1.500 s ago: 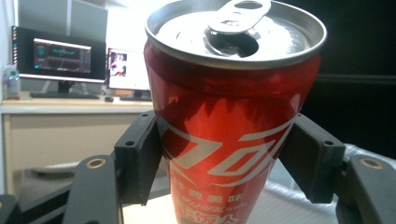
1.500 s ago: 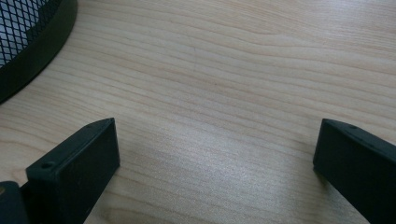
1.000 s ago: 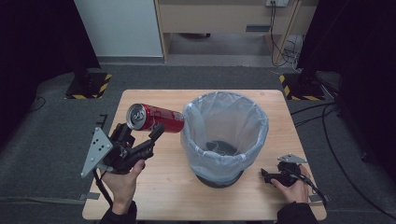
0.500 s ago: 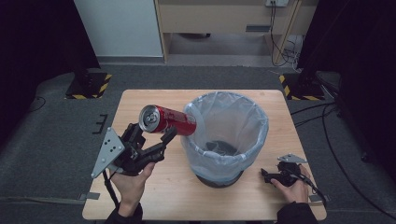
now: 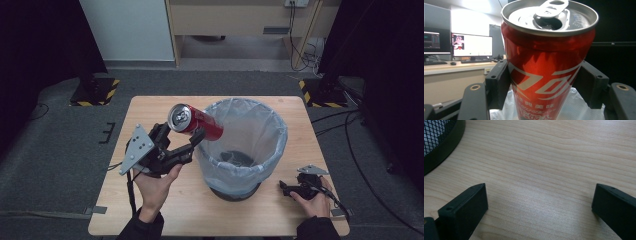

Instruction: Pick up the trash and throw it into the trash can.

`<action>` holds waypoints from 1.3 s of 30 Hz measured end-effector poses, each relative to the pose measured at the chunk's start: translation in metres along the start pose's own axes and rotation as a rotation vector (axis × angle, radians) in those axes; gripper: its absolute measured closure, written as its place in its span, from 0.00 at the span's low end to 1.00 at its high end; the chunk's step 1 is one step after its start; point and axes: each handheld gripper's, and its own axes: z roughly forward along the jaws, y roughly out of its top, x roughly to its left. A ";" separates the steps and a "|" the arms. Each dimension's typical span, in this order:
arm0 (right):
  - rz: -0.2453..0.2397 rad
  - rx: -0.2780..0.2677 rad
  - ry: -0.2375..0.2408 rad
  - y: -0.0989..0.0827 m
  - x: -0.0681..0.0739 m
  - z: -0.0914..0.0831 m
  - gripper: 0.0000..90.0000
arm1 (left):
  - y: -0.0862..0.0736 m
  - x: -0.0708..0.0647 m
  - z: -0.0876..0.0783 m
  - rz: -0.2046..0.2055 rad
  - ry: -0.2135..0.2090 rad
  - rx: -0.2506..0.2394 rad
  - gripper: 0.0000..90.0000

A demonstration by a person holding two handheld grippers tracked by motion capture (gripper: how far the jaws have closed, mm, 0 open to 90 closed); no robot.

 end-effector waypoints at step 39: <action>-0.001 -0.001 0.000 0.000 0.000 0.000 0.01 | -0.052 -0.007 0.017 -0.031 -0.033 0.196 0.34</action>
